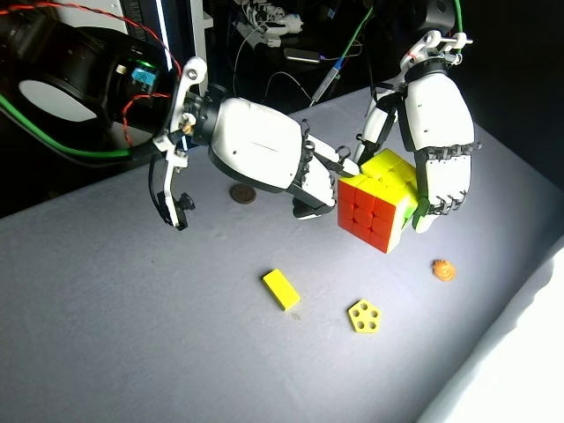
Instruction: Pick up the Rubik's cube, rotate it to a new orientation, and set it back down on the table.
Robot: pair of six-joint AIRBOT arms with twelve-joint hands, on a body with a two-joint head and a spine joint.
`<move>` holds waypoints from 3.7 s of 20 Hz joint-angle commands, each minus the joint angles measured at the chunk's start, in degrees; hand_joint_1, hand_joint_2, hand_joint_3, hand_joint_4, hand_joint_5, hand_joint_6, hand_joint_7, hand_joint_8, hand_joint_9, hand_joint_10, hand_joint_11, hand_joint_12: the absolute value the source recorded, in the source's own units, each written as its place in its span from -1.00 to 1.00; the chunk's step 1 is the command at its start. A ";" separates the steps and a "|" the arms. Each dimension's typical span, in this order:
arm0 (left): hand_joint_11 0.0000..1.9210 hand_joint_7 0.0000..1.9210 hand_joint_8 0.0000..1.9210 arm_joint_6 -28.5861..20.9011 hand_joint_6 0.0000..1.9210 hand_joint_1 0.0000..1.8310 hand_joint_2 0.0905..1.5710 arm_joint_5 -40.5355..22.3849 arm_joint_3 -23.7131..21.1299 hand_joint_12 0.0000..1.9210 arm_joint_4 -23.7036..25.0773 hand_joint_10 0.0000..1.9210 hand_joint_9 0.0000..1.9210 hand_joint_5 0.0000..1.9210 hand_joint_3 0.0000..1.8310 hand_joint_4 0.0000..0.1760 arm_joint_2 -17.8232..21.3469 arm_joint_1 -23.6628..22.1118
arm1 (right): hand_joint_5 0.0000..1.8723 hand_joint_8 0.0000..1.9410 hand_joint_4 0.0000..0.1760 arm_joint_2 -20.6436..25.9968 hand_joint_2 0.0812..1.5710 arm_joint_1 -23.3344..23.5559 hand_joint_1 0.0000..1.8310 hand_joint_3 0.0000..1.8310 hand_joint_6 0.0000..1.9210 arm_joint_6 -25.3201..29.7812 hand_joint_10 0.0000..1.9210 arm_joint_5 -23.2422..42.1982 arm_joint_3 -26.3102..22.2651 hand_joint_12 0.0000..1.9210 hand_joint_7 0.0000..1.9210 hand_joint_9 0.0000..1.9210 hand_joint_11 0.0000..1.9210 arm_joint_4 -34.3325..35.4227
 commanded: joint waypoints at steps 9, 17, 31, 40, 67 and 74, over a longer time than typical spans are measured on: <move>-0.71 -0.48 0.92 -0.66 0.72 0.12 0.77 1.91 -0.35 1.00 2.63 0.94 -0.69 -0.49 -1.00 -1.00 -0.02 -1.24 | -0.76 0.34 -1.00 -0.58 0.56 0.14 -0.86 -1.00 -0.98 -2.78 0.83 6.37 0.44 1.00 -0.49 -0.60 -0.68 2.57; -0.70 -0.46 0.91 -0.66 0.70 0.13 0.77 1.45 -0.51 1.00 2.62 0.94 -0.67 -0.49 -1.00 -1.00 -0.39 -1.29 | -0.76 0.34 -1.00 -3.58 0.58 0.21 -0.89 -1.00 -0.99 -10.83 0.84 7.26 2.39 1.00 -0.51 -0.62 -0.66 10.13; -0.71 -0.51 0.96 -0.66 0.79 0.09 0.81 1.45 -0.46 1.00 2.34 0.97 -0.71 -0.53 -1.00 -0.94 -0.36 -1.29 | -0.75 0.35 -1.00 -5.79 0.57 0.37 -0.87 -1.00 -0.99 -17.14 0.84 10.33 2.40 1.00 -0.52 -0.62 -0.65 16.80; -0.72 -0.49 0.98 -0.66 0.66 0.14 0.78 1.44 -0.46 1.00 2.32 0.97 -0.71 -0.48 -1.00 -1.00 -0.36 -1.44 | -0.75 0.30 -1.00 -6.41 0.57 1.60 -0.84 -1.00 -1.00 -17.08 0.81 12.85 2.47 1.00 -0.50 -0.60 -0.62 17.49; -0.70 -0.48 0.96 -0.66 0.63 0.15 0.76 1.34 -0.17 1.00 2.12 0.94 -0.70 -0.45 -1.00 -1.00 -0.35 -1.70 | -0.76 0.30 -1.00 -9.62 0.57 2.35 -0.87 -1.00 -0.99 -23.54 0.79 15.22 3.13 1.00 -0.48 -0.58 -0.63 22.06; -0.73 -0.51 0.99 -0.66 0.72 0.11 0.80 1.33 -0.28 1.00 2.08 0.96 -0.72 -0.51 -1.00 -1.00 -0.29 -1.76 | -0.75 0.32 -1.00 -4.42 0.57 5.80 -0.87 -1.00 -0.99 -23.33 0.81 13.94 2.07 1.00 -0.48 -0.57 -0.61 29.57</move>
